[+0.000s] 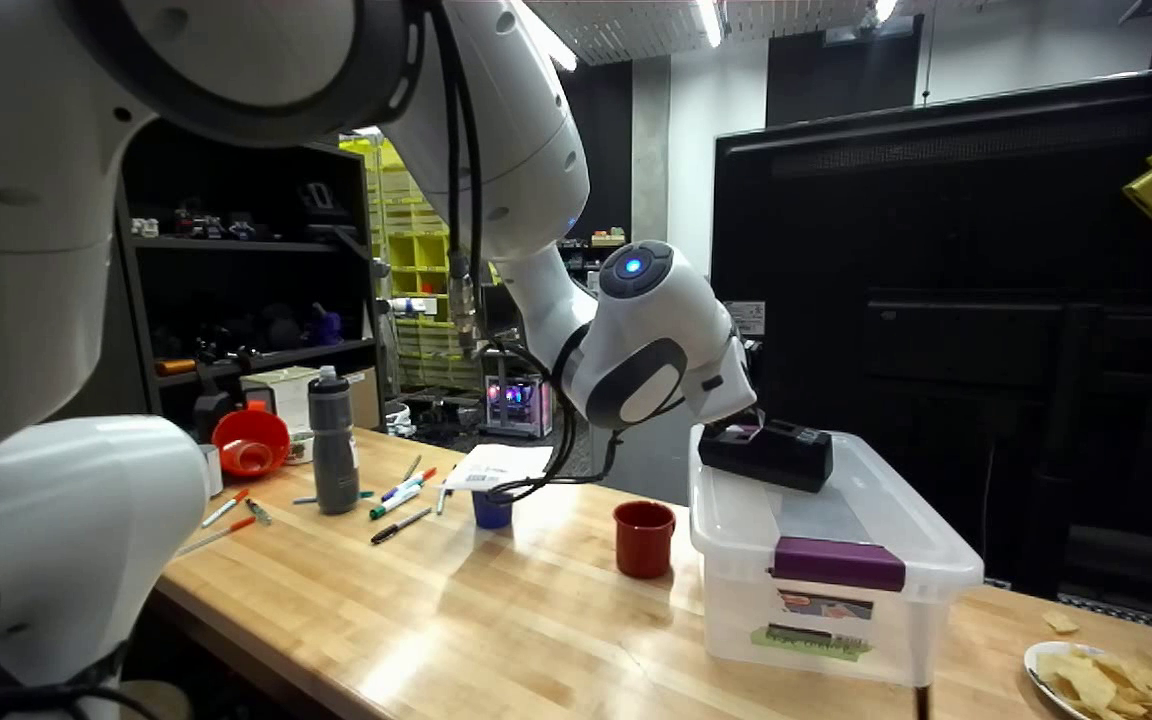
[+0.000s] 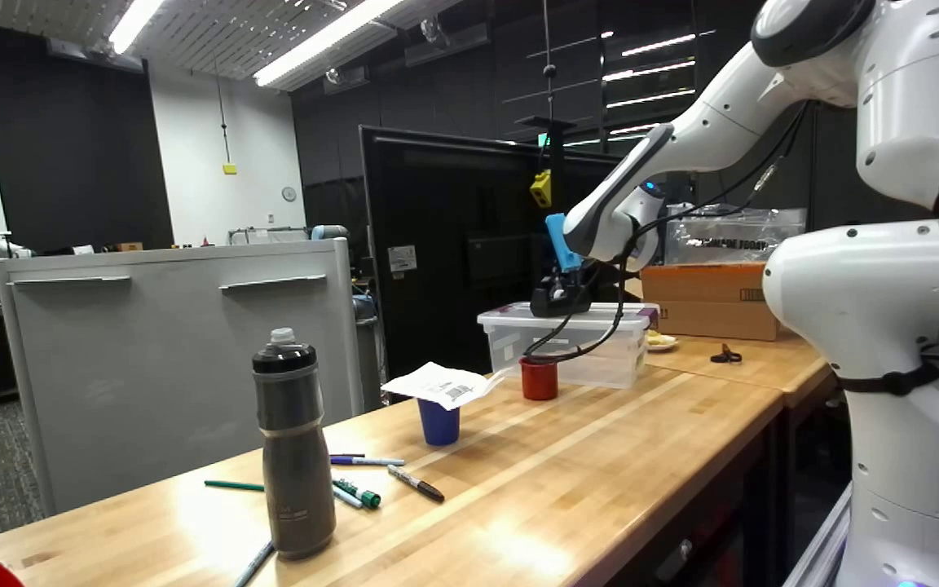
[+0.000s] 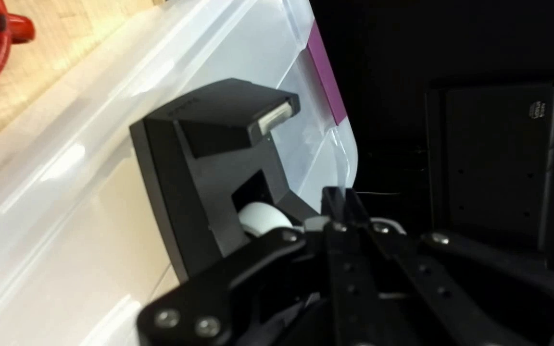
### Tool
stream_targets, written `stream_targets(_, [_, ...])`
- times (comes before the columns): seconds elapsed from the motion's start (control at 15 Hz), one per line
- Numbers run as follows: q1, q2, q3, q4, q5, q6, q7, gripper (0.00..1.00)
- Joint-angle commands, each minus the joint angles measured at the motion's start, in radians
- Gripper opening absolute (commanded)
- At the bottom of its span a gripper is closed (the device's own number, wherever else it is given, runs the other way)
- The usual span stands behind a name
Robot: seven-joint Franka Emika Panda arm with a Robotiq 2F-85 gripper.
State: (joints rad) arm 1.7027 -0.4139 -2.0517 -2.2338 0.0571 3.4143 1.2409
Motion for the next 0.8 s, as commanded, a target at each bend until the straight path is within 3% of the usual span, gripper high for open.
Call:
stream_targets(0.0, [-0.063, 0.034, 0.062, -0.028, -0.01, 0.024, 0.012, 0.0])
stream_targets(0.6, [-0.134, 0.041, 0.13, -0.053, -0.007, 0.037, 0.0, 0.0])
stream_targets(0.67, [-0.162, 0.025, 0.185, -0.054, 0.111, 0.038, -0.12, 0.0])
stream_targets(0.73, [-0.172, 0.026, 0.2, -0.056, 0.135, 0.039, -0.142, 0.0])
